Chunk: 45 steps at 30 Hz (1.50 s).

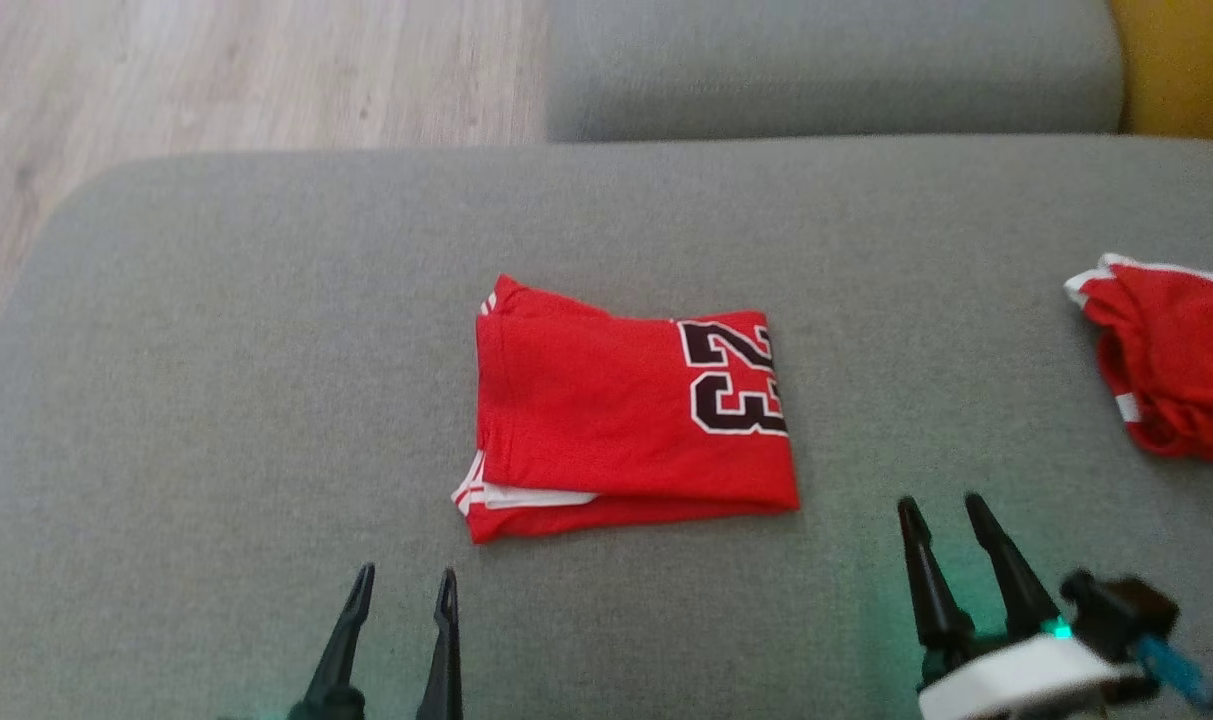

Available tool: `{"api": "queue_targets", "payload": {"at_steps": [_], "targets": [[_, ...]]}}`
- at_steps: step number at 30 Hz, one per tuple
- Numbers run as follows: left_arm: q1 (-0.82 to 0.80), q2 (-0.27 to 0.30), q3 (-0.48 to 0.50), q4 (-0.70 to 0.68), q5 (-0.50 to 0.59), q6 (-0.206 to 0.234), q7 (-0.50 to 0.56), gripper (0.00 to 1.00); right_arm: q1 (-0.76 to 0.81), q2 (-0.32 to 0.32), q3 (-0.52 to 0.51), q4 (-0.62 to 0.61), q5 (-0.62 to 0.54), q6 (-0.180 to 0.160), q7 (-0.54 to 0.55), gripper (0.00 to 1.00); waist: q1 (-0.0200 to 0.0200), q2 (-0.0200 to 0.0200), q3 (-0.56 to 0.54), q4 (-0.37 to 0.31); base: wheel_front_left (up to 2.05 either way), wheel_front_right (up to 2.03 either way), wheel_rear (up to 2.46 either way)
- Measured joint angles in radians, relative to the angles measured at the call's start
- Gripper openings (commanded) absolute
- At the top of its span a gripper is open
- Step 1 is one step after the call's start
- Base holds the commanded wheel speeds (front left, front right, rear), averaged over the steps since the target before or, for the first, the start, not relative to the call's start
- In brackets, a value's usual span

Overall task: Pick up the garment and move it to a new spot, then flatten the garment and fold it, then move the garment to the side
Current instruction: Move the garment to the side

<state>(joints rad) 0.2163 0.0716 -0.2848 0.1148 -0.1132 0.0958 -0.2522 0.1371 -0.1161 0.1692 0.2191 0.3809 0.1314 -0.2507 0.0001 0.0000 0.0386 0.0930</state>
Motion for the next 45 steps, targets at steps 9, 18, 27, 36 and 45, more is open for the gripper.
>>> {"api": "queue_targets", "payload": {"at_steps": [9,18,27,36,45], "targets": [[-0.080,-0.010,-0.010,0.002,0.002,0.000,0.000,1.00,-0.242,-0.084,0.114,0.103,0.235,0.000,0.190,1.00,0.0002,0.0000,0.093,0.025,0.00,0.00,0.00],[-0.138,-0.014,-0.038,0.004,0.031,0.011,0.000,1.00,-0.390,-0.134,0.142,0.167,0.405,0.000,0.431,1.00,0.0001,0.0000,0.155,0.045,0.00,0.00,0.00],[-0.174,-0.015,-0.052,0.009,0.035,0.029,0.000,1.00,-0.449,-0.138,0.206,0.183,0.532,0.000,0.541,1.00,0.0000,0.0000,0.194,0.058,0.00,0.00,0.00],[-0.191,-0.016,-0.071,0.015,0.062,0.029,0.000,1.00,-0.477,-0.127,0.280,0.207,0.581,0.000,0.508,0.00,-0.0001,0.0000,0.184,0.066,0.00,0.00,0.00],[-0.189,-0.015,-0.067,0.002,0.071,0.037,0.000,1.00,-0.513,-0.253,0.292,0.193,0.565,0.000,0.457,0.00,-0.0001,0.0000,0.177,0.005,0.00,0.00,0.00]]}}
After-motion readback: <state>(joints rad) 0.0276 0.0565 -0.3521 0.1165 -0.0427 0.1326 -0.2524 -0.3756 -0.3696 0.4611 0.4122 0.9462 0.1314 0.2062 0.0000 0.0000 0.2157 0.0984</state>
